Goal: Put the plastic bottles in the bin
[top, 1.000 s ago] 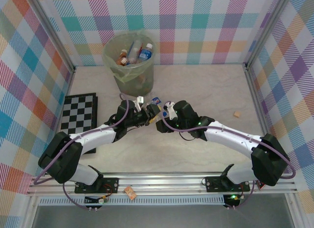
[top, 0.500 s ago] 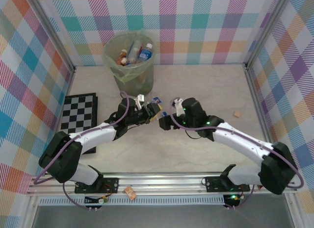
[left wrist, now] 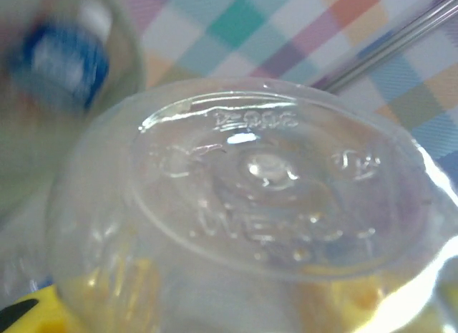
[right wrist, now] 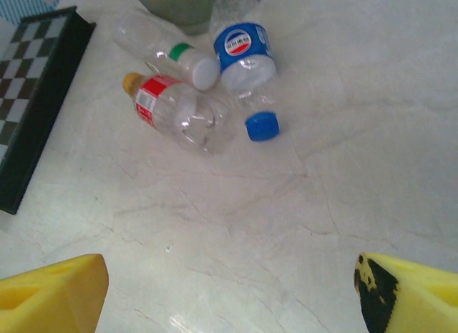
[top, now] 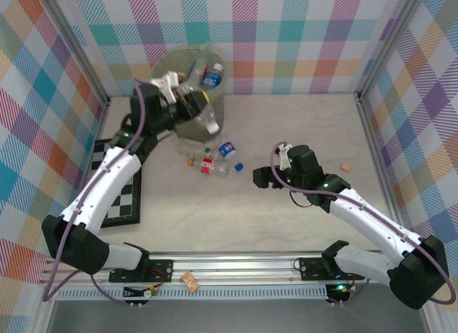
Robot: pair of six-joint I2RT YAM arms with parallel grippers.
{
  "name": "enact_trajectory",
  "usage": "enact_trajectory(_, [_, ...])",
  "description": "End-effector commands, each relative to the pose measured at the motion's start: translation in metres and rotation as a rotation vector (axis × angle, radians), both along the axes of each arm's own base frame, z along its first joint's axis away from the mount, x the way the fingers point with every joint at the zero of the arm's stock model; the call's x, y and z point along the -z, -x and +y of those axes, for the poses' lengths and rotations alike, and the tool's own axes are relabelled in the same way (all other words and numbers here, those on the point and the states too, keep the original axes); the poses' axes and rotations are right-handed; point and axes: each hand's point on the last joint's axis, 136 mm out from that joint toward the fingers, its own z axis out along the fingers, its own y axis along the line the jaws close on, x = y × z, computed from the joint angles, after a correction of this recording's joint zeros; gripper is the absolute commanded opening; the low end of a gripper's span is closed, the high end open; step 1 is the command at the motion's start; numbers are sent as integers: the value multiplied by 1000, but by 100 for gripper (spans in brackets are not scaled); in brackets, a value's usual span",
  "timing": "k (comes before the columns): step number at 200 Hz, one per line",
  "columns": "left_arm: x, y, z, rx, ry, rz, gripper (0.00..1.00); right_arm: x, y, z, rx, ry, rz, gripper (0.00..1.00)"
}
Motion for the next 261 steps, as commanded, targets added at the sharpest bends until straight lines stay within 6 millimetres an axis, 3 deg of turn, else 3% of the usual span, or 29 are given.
enact_trajectory(1, [-7, -29, 30, -76, -128, -36, 46, 14, 3, -7, 33, 20, 51, 89])
enact_trajectory(29, [-38, -79, 72, -252, -140, -149, 42, 19, 9, -11, 37, 36, 79, 89])
enact_trajectory(57, [-48, -124, 103, -393, -157, -241, 42, 22, 16, -16, 47, 39, 96, 89])
enact_trajectory(75, [-43, -150, 111, -431, -209, -260, 42, 22, 21, -20, 54, 38, 98, 89])
enact_trajectory(92, [-25, -177, 114, -455, -272, -249, 43, 23, 25, -24, 59, 47, 103, 89])
enact_trajectory(118, [-8, -203, 117, -469, -368, -228, 44, 29, 34, -34, 67, 74, 120, 89])
enact_trajectory(157, [25, -215, 119, -464, -548, -156, 44, 37, 43, -44, 96, 80, 131, 89])
enact_trajectory(178, [49, -209, 119, -427, -656, -43, 45, 39, 44, -45, 101, 79, 130, 89])
enact_trajectory(223, [76, -199, 99, -310, -884, 19, 45, 41, 41, -40, 86, 75, 140, 89])
enact_trajectory(261, [105, -196, 97, -266, -927, 108, 44, 42, 41, -39, 89, 70, 142, 89])
